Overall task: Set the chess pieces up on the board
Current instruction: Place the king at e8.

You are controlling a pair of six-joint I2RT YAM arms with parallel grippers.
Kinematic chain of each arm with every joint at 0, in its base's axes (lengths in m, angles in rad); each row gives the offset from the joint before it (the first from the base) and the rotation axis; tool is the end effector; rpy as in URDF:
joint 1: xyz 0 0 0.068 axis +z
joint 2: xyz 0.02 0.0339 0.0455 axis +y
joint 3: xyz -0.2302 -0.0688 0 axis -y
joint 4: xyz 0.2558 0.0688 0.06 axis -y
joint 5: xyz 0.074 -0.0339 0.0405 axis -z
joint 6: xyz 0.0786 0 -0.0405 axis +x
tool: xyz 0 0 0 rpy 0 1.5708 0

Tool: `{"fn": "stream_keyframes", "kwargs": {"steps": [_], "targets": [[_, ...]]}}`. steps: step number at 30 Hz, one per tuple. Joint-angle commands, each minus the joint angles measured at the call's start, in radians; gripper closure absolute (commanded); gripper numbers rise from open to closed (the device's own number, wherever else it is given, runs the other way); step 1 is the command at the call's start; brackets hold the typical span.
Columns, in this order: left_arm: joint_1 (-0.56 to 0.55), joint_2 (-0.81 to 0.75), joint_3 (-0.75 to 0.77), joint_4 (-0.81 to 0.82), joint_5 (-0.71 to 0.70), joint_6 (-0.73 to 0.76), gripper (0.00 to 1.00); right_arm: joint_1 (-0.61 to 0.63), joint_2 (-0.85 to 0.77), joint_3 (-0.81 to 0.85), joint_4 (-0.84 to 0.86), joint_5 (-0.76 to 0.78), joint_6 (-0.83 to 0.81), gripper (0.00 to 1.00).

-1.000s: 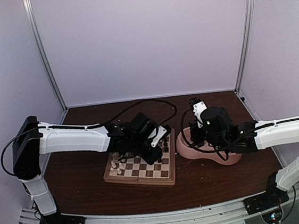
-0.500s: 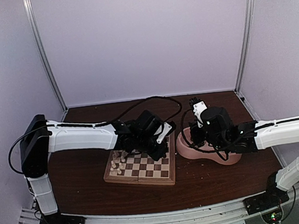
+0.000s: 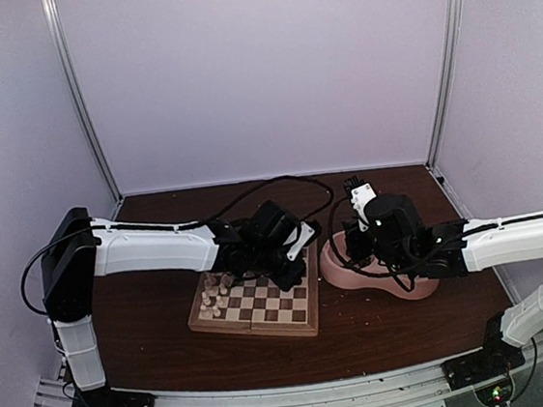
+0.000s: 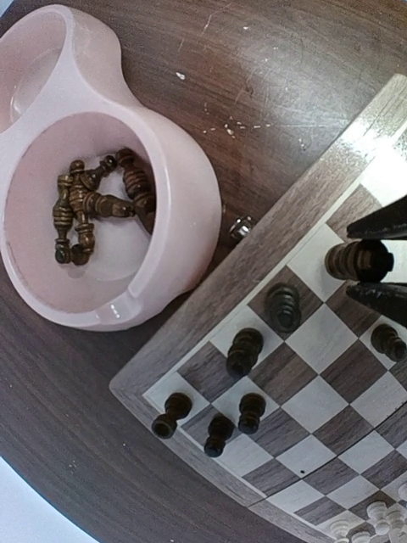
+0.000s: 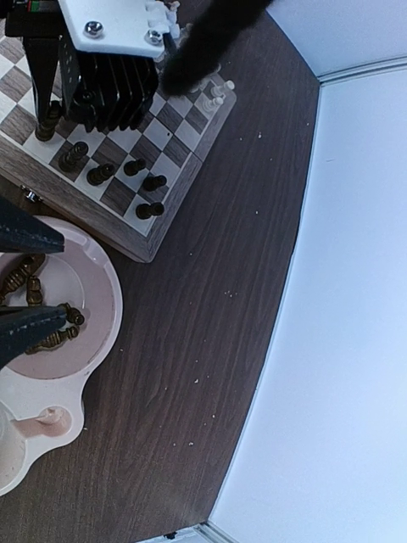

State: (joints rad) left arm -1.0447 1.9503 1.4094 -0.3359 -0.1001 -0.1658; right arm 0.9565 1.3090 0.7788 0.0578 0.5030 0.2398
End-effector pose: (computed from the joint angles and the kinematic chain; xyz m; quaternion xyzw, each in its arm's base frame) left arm 0.2342 -0.3876 0.1300 0.3842 0.8572 -0.1546 0.3061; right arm 0.2262 0.2549 0.1933 -0.1681 0.8192 0.1093 0.5373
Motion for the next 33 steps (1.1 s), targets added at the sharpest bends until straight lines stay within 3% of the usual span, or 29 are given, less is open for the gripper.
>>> {"fn": "stream_keyframes", "kwargs": {"steps": [1,30,33], "targets": [[-0.003,0.031,0.035,0.04,-0.001,0.011,0.85,-0.005,-0.019,-0.011,0.019,0.022,0.01,0.76],[-0.003,0.045,0.047,0.037,-0.004,0.002,0.84,-0.005,-0.011,-0.007,0.017,0.009,0.011,0.76],[-0.004,0.041,0.044,0.037,-0.008,0.002,0.81,-0.005,-0.013,-0.007,0.016,0.008,0.012,0.76]]}}
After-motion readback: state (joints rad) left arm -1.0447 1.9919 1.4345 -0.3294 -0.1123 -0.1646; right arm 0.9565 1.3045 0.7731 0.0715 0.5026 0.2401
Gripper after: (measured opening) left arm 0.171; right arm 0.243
